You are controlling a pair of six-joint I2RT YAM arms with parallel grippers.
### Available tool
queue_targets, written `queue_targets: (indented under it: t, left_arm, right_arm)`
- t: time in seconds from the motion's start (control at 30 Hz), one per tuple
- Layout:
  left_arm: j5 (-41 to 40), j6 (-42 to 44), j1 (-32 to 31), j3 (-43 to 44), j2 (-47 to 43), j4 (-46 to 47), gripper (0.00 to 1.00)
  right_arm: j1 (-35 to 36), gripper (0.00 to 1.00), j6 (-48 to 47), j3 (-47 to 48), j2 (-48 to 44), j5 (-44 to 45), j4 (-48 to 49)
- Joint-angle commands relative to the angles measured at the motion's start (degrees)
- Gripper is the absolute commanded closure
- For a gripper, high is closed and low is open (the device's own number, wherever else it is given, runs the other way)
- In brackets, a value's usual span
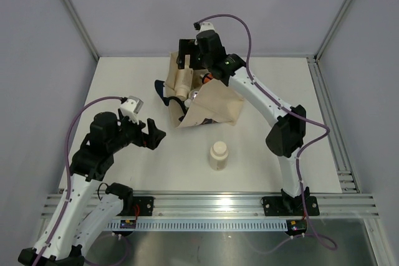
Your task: Place the personal care products into the canvas bag
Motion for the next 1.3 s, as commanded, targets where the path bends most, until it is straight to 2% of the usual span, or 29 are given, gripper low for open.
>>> queue_targets:
  t: [0.0,0.17,0.23,0.27,0.33,0.37,0.4,0.43,0.47,0.53,0.57,0.73,0.77,0.9,0.93,1.03,1.27]
  left_arm:
    - [0.29,-1.43,-0.19,0.04,-2.21,3.89,0.01]
    - [2.38,-1.43,-0.19,-0.75,-4.68,6.36,0.01]
    - [3.88,-1.78,-0.19,-1.01,-3.36,6.37,0.01]
    - [6.50,-2.31,-0.19,-1.19,-2.66,6.80,0.01]
    - [10.20,-3.01,-0.19,-2.07,-0.30,8.12,0.01]
    - [15.87,-3.45,-0.19,-3.55,0.59,10.47,0.01]
    - [18.28,-4.41,-0.19,-4.44,1.90,11.80,0.01]
    - [23.35,-5.99,-0.28,-5.23,4.27,13.55,0.01]
    - [27.31,-8.79,-0.28,-8.02,5.51,19.32,0.01]
    - [36.89,-11.61,-0.63,-10.93,9.10,26.28,0.01]
    - [37.02,-13.80,-2.55,-12.60,9.82,30.14,0.01]
    - [31.32,-10.66,-11.43,-10.60,10.53,26.32,0.01]
    - [30.79,-11.79,-12.66,-10.86,10.01,26.84,0.01]
    - [25.27,-15.40,-13.55,-12.70,10.70,26.24,0.01]
    - [19.85,-15.84,-13.73,-11.49,11.31,24.14,0.01]
    - [11.57,-13.48,-15.31,-9.11,11.94,20.08,0.01]
    - [7.67,-11.46,-15.31,-8.40,10.44,22.01,0.01]
  right_arm:
    - [0.55,0.00,-10.40,-3.40,-10.17,-8.40,3.62]
    - [-1.03,0.01,-21.03,-17.52,-23.85,-15.53,3.80]
    - [-4.09,0.01,-24.64,-22.11,-28.26,-22.72,2.93]
    - [-6.03,0.01,-29.36,-26.48,-32.64,-33.28,1.09]
    - [-12.42,0.00,-32.56,-31.86,-37.31,-41.18,0.64]
    - [-15.16,0.00,-34.22,-37.89,-42.21,-48.52,1.24]
    - [-18.14,0.01,-35.37,-40.82,-44.44,-52.77,1.51]
    - [-20.96,0.00,-37.47,-43.81,-46.89,-55.77,1.60]
    - [-25.86,0.00,-38.71,-48.98,-51.18,-59.54,0.65]
    - [-29.06,0.01,-43.44,-53.84,-55.16,-61.59,-1.64]
    - [-31.07,0.00,-43.99,-59.17,-59.44,-61.34,-2.08]
    - [-38.47,0.00,-43.30,-72.65,-70.37,-63.61,0.81]
    - [-43.18,0.00,-43.12,-75.02,-71.87,-65.45,1.59]
    - [-51.11,0.00,-41.89,-75.22,-70.66,-70.47,1.25]
    - [-51.92,0.00,-41.62,-75.13,-69.69,-71.26,1.25]
    - [-52.80,0.00,-41.80,-75.13,-69.16,-71.97,0.73]
    - [-54.65,0.01,-41.01,-75.22,-69.60,-71.53,1.34]
